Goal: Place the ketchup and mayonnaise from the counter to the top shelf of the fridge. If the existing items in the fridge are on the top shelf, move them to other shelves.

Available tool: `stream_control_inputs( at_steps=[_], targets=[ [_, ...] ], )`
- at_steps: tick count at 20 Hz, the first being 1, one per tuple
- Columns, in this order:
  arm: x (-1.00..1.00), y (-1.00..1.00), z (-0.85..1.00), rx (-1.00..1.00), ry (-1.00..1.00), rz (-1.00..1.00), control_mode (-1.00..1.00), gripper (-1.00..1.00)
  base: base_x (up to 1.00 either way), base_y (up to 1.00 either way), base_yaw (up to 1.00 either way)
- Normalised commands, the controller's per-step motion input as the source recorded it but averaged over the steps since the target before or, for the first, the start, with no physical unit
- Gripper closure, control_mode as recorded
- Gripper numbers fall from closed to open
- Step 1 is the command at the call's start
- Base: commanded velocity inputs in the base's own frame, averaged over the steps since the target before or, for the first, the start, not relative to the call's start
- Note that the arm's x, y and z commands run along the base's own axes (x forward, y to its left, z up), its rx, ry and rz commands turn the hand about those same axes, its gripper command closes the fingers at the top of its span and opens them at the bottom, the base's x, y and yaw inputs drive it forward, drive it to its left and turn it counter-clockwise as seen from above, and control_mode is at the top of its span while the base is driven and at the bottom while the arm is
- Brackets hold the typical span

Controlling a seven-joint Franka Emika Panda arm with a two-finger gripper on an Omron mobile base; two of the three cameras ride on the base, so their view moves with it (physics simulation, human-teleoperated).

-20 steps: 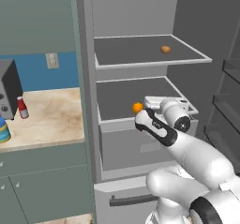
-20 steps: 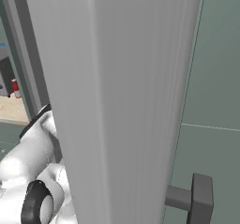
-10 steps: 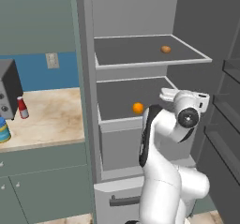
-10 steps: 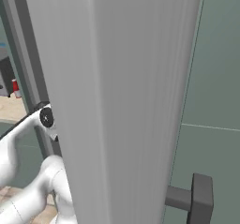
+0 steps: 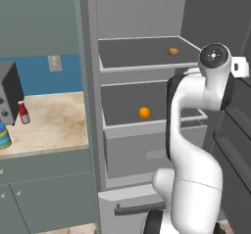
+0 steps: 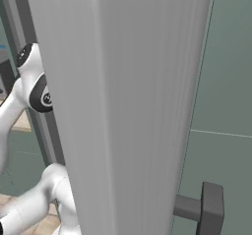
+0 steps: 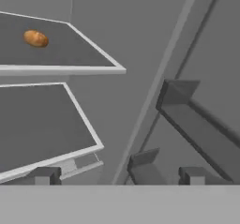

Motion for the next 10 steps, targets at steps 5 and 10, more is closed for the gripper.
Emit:
stream_control_inputs(
  at_steps=[5, 10],
  targets=[
    [0.00, 0.01, 0.52, 0.00, 0.08, 0.00, -1.00, -1.00, 0.00, 0.00, 0.00],
    [0.56, 0.02, -0.34, 0.01, -0.06, 0.02, -1.00, -1.00, 0.00, 0.00, 0.00]
  ],
)
